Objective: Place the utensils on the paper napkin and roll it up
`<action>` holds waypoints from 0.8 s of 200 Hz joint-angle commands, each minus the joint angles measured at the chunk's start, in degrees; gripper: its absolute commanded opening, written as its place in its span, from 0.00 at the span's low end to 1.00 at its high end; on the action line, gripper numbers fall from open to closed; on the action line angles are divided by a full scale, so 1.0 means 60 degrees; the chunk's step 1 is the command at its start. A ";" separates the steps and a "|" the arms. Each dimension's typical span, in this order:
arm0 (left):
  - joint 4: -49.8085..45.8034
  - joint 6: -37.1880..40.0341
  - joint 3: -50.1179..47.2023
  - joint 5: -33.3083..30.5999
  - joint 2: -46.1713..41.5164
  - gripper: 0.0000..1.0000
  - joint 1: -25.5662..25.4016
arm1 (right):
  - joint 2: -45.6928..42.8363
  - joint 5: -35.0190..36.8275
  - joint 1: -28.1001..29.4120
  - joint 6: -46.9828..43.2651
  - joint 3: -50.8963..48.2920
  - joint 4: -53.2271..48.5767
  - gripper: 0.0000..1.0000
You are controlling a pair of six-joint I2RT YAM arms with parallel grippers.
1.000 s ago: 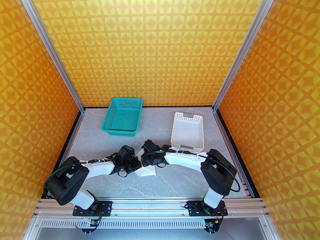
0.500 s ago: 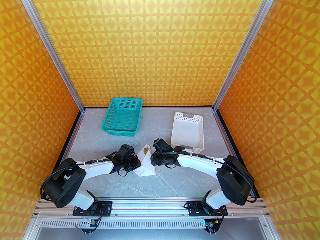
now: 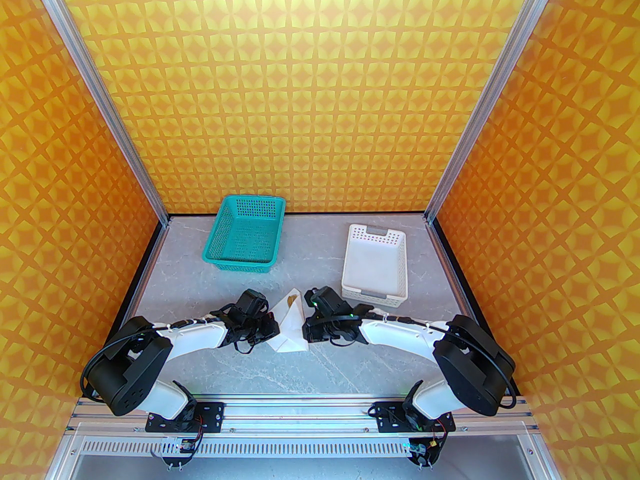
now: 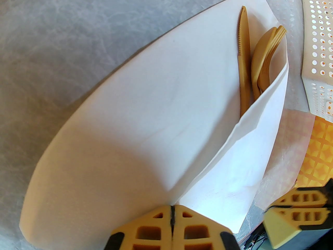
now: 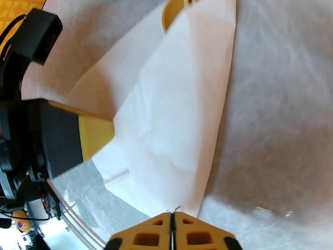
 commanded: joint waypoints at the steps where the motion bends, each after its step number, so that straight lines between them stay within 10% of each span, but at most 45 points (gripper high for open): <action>1: -0.0156 0.0213 0.0244 -0.0193 0.0133 0.00 0.0066 | -0.0298 -0.0530 0.0129 0.0486 -0.0452 0.0859 0.08; 81: -0.0188 0.0243 0.0076 -0.0316 0.0173 0.00 0.0072 | -0.0847 0.0833 0.0178 -0.0008 0.0015 -0.0294 0.09; 160: -0.0224 0.0257 0.0094 -0.0344 0.0166 0.00 0.0071 | -0.0301 -0.0650 0.0236 0.1055 -0.0982 0.2007 0.02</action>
